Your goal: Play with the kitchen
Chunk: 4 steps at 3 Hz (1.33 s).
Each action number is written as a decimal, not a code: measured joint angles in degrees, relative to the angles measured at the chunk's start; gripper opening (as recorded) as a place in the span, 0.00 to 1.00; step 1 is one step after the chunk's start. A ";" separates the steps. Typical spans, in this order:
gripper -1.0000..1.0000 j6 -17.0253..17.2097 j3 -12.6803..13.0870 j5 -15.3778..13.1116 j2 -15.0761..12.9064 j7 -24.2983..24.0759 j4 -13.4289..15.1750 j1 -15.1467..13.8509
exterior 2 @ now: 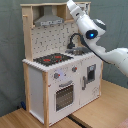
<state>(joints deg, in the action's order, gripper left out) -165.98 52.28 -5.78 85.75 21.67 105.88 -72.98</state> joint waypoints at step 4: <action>1.00 16.14 2.49 -0.21 -0.02 -18.48 -9.48 -4.45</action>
<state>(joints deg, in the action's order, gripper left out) -149.84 54.77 -5.99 85.73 3.19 96.40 -77.43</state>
